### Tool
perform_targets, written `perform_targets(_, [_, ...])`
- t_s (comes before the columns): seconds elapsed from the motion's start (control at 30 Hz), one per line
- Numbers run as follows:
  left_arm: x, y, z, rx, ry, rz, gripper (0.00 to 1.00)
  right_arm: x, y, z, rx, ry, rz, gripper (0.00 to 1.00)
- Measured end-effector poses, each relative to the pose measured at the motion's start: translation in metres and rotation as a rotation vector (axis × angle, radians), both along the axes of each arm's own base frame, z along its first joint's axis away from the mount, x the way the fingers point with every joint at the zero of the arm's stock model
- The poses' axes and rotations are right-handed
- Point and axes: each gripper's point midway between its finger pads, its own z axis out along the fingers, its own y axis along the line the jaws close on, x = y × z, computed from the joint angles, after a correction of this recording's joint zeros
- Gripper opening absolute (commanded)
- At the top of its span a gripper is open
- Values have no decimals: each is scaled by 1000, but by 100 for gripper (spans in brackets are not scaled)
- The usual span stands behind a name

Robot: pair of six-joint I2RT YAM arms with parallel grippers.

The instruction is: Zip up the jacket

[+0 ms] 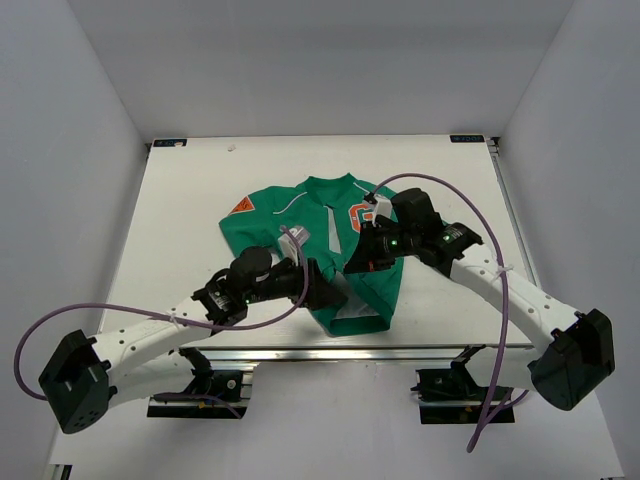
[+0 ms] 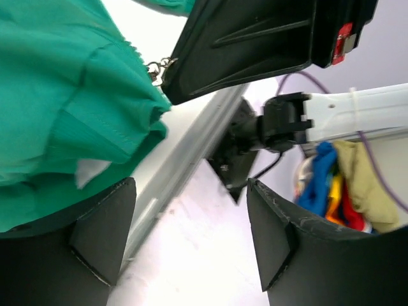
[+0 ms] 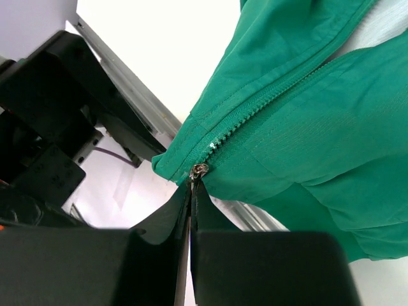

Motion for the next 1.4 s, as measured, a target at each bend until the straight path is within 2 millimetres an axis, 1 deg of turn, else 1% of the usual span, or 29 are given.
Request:
perform_targets(0.03, [-1,-2,0,-11,10,-1,81,-1,0,0,4,6,1,0])
perform_targets(0.13, [-1,-10,11,-66,4,-11,92,-2,1,1,11,15,3,0])
perform_targets(0.23, [4,-18,11,-91,14,-10,94,-2,3,2,19,18,2,0])
perform_targets(0.37, [12,-25,-1,-78,55,15,93,-3,3,-1,26,30,-4,0])
perform_targets(0.47, [19,-25,-5,-72,71,59,86,-5,2,-3,29,35,-7,0])
perform_targets(0.6, [31,-22,-1,-86,63,133,76,-7,1,-4,32,38,-10,0])
perform_targets(0.63, [34,-22,0,-89,61,150,71,-6,1,-4,32,37,-10,0])
perform_targets(0.7, [39,-21,1,-95,57,177,66,-7,1,-5,32,38,-10,0])
perform_targets(0.73, [41,-21,2,-98,53,187,60,-7,1,-6,32,39,-10,0])
perform_targets(0.83, [43,-21,4,-105,52,202,53,-6,0,-7,30,37,-14,0])
perform_targets(0.87, [45,-21,5,-105,50,206,47,-5,0,-7,29,36,-15,0])
perform_targets(1.07, [51,-19,6,-108,50,242,33,-3,-1,-8,21,27,-20,0])
perform_targets(1.1, [51,-19,6,-109,51,245,27,-3,-1,-8,21,26,-20,0])
perform_targets(1.17, [51,-19,6,-112,53,249,18,-2,-2,-9,17,23,-21,0])
perform_targets(1.2, [52,-19,7,-112,54,251,5,-2,-2,-9,15,22,-21,0])
perform_targets(1.23, [52,-19,6,-111,57,256,0,-2,-3,-10,11,22,-22,0])
perform_targets(1.4, [53,-17,3,-98,58,268,0,-2,-5,-11,6,19,-21,0])
